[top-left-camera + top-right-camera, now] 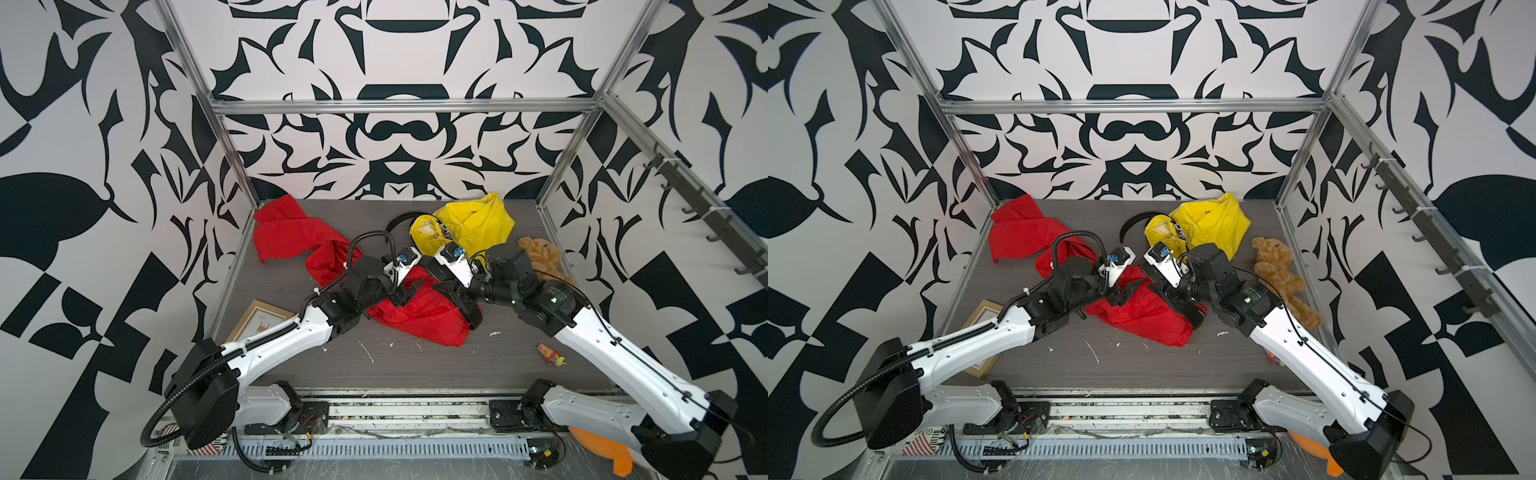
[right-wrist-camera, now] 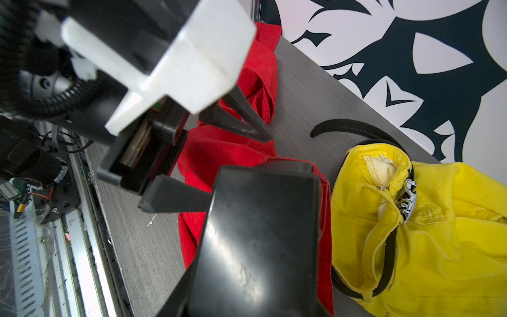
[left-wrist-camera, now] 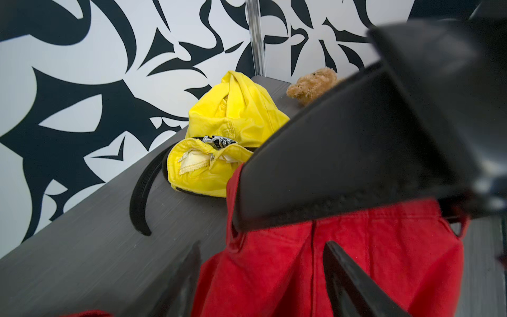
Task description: Remove the belt from the trousers
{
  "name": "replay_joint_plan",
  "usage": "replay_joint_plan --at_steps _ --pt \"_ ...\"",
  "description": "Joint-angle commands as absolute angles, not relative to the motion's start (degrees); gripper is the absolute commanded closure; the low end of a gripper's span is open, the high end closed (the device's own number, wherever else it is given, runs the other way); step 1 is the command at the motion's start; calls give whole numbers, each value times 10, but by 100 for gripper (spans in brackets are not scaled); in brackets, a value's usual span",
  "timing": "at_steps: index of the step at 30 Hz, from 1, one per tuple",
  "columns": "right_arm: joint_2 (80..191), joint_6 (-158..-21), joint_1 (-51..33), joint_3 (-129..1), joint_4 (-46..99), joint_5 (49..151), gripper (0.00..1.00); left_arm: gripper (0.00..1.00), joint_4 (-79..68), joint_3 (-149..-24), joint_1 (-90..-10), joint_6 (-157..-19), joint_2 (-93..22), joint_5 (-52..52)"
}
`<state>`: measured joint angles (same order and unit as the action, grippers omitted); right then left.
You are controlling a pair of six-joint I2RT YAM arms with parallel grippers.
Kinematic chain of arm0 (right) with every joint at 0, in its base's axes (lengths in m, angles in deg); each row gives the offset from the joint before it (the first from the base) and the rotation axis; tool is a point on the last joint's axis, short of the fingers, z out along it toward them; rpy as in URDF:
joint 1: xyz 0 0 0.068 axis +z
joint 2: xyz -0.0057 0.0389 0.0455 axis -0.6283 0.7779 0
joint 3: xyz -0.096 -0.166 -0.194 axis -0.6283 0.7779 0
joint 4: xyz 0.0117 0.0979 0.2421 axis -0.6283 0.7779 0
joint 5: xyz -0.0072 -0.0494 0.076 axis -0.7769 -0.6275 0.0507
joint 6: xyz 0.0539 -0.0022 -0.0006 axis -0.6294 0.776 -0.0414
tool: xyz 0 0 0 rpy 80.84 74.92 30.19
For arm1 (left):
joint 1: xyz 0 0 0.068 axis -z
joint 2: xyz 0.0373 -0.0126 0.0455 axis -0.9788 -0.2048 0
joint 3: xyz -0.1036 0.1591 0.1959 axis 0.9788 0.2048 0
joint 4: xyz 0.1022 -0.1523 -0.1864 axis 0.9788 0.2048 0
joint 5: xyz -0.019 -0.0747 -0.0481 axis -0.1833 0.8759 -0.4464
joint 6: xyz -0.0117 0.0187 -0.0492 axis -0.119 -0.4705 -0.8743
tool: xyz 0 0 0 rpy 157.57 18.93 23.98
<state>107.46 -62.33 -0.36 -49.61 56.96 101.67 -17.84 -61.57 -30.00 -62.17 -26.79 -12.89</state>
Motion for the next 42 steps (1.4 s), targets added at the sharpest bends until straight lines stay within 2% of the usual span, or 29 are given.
replay_joint_plan --at_steps 1,7,9,11,13,15,22,27,32,33,34,36,38,40,42 --pt "1051 -632 -6 -535 518 1049 90 30 -283 -605 -298 -624 -276 -119" --pt "1035 -642 -9 -523 514 1052 90 47 -344 -600 -298 -648 -298 -93" --pt "1030 -645 -11 -519 509 1054 90 58 -363 -601 -298 -652 -318 -88" --pt "1027 -649 -14 -515 507 1060 90 65 -384 -603 -298 -654 -337 -80" --pt "1023 -654 -19 -506 502 1066 90 77 -397 -611 -298 -658 -353 -73" --pt "1020 -655 -30 -486 498 1064 90 100 -398 -619 -298 -657 -362 -84" --pt "1045 -673 -159 -397 462 1132 92 100 -208 -601 -298 -641 -246 -189" --pt "1154 -696 -164 -396 424 1107 92 100 -29 -596 -285 -677 -154 -270" --pt "1253 -708 -159 -390 357 1105 88 100 36 -583 -267 -739 -145 -328" --pt "1254 -701 -154 -391 357 1098 82 100 38 -582 -265 -748 -147 -333" --pt "1249 -695 -150 -395 366 1090 73 100 37 -583 -264 -755 -148 -336" --pt "1222 -683 -142 -408 402 1072 37 100 34 -593 -262 -764 -149 -336" --pt "1191 -679 -136 -423 443 1060 16 100 35 -606 -262 -766 -154 -334" --pt "1166 -672 -133 -445 497 1060 2 100 36 -617 -262 -770 -159 -326" --pt "1154 -667 -127 -469 548 1061 2 100 38 -626 -262 -775 -162 -317"
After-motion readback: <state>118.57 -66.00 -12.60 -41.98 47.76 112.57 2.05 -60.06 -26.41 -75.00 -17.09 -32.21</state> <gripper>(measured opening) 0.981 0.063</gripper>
